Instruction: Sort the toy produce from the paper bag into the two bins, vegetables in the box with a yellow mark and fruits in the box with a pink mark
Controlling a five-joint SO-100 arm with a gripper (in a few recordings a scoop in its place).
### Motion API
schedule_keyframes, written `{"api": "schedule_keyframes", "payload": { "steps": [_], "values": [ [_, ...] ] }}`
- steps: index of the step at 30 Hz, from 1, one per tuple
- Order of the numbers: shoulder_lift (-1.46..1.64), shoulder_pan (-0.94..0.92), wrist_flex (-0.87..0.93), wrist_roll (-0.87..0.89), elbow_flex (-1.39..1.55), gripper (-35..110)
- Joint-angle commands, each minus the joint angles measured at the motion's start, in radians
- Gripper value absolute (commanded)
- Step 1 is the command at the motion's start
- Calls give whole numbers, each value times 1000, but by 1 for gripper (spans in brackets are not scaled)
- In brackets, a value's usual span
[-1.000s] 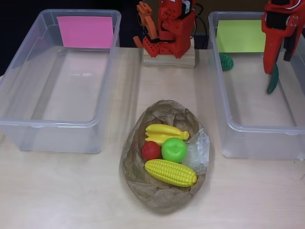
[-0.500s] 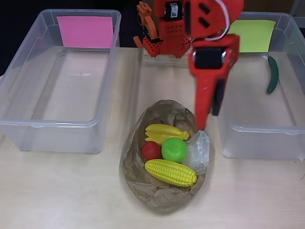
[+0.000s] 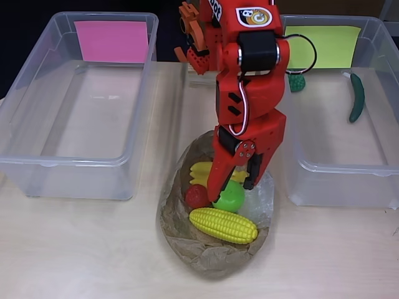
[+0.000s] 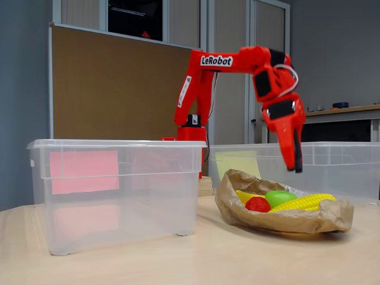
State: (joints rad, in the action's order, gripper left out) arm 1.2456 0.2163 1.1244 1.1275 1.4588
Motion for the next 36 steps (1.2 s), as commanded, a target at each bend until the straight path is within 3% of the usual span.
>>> {"api": "schedule_keyframes", "payload": {
  "steps": [1,14,27,36],
  "values": [
    [-2,28,0,101,26,28],
    [-75,43,-61,141,101,28],
    [-144,40,-296,112,249,31],
    [-169,37,-311,120,288,29]
  ]
}}
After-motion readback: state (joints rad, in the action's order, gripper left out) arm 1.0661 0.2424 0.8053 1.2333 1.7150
